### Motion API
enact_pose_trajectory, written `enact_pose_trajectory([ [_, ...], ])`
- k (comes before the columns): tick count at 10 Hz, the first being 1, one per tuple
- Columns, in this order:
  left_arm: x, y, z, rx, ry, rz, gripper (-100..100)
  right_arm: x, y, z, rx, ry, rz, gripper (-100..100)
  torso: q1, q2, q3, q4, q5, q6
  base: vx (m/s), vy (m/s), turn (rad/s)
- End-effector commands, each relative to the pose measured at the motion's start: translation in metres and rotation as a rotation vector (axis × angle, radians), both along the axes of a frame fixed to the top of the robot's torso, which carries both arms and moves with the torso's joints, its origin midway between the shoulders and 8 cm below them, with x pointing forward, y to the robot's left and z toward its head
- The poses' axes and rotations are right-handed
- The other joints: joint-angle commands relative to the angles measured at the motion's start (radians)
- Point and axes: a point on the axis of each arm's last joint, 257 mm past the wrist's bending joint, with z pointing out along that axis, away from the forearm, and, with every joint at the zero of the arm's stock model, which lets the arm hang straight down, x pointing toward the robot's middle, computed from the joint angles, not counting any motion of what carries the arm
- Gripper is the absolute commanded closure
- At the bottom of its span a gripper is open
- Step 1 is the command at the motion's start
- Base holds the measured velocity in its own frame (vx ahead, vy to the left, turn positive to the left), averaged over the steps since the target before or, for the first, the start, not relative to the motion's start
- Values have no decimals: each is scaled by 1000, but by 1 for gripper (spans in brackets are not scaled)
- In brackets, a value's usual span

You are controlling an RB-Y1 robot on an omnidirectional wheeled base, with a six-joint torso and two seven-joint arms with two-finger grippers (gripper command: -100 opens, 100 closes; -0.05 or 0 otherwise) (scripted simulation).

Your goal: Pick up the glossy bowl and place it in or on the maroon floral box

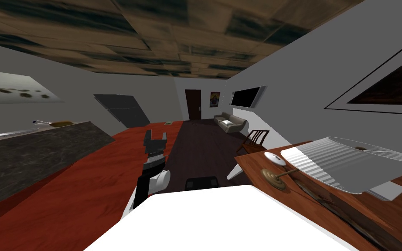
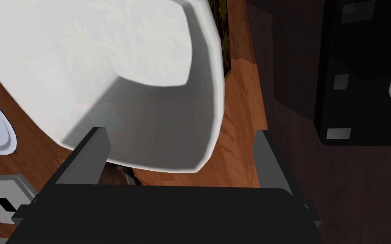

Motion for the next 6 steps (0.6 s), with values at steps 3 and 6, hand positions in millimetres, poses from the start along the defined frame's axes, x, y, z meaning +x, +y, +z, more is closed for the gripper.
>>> enact_pose_trajectory([
  [3, 0, 0, 0, 0, 0, 0, 0, 0, 0, 0, 0, 0, 0, 0, -1, 0, 0, 0, 0, 0, 0, 0, 0],
  [6, 0, 0, 0, 0, 0, 0, 0, 0, 0, 0, 0, 0, 0, 0, -1, 0, 0, 0, 0, 0, 0, 0, 0],
])
